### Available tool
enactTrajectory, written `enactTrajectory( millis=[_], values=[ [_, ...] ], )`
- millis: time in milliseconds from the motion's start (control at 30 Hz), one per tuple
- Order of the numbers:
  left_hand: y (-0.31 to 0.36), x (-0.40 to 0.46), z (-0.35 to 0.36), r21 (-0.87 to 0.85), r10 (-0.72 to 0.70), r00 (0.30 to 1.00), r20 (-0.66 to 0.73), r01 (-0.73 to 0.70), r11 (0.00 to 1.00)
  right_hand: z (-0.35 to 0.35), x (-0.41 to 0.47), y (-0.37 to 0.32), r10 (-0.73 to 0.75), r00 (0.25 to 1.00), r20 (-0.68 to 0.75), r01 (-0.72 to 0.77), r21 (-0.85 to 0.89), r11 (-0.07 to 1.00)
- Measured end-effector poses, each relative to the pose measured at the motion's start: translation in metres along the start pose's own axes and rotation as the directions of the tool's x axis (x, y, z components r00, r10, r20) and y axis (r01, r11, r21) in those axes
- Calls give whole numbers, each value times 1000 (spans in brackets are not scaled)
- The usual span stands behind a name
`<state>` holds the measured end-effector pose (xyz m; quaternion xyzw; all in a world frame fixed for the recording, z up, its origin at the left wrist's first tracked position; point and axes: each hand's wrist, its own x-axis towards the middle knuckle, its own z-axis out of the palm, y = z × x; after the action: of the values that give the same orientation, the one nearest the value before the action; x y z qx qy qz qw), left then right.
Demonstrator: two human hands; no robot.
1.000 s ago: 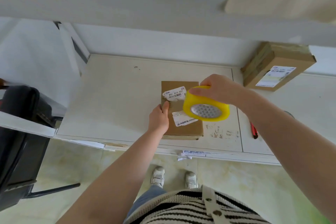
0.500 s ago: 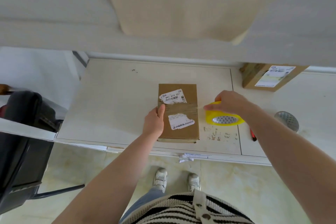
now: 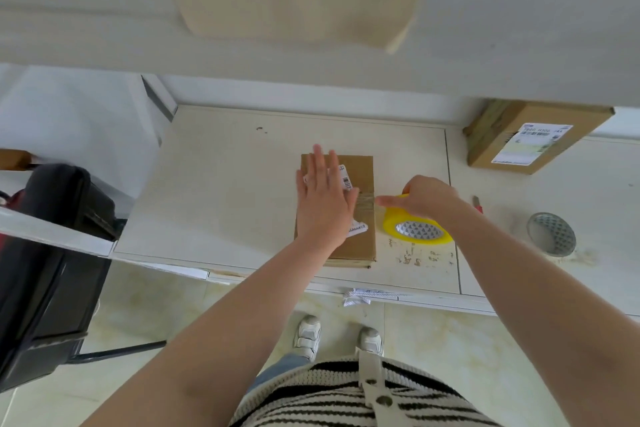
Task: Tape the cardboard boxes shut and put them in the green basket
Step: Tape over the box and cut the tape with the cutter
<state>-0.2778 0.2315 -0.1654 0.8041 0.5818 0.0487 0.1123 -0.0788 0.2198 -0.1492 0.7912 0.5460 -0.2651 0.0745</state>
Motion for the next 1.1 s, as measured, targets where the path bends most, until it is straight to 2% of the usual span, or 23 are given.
enactTrajectory(
  millis=[100,267,400,467,533,633,767,967,1100],
  values=[
    [0,1,12,138,64,996,65,-72,988,2,-3,-1,22,1000,0,-22,-2,1000],
    [0,6,15,147,57,995,83,-68,987,5,-6,-1,47,999,-10,-47,-5,999],
    [16,3,12,72,-119,989,90,112,991,6,-7,-1,67,998,-16,-67,0,998],
    [22,2,10,7,-197,968,156,198,980,8,-6,-1,63,998,-29,-64,-12,998],
    [22,4,7,1,-219,948,229,225,974,9,-4,3,54,998,-46,-54,-5,999],
    [19,8,2,3,-218,922,320,229,973,8,0,15,-48,999,-2,48,91,995],
    [12,9,1,-20,-203,921,331,222,975,3,-5,30,-207,976,74,178,288,941],
    [8,5,2,-62,-173,936,306,201,978,-3,-20,28,-113,987,-115,116,19,993],
    [0,8,-7,-179,-200,939,280,256,950,-22,-25,20,-195,979,-62,200,75,977]
  ],
)
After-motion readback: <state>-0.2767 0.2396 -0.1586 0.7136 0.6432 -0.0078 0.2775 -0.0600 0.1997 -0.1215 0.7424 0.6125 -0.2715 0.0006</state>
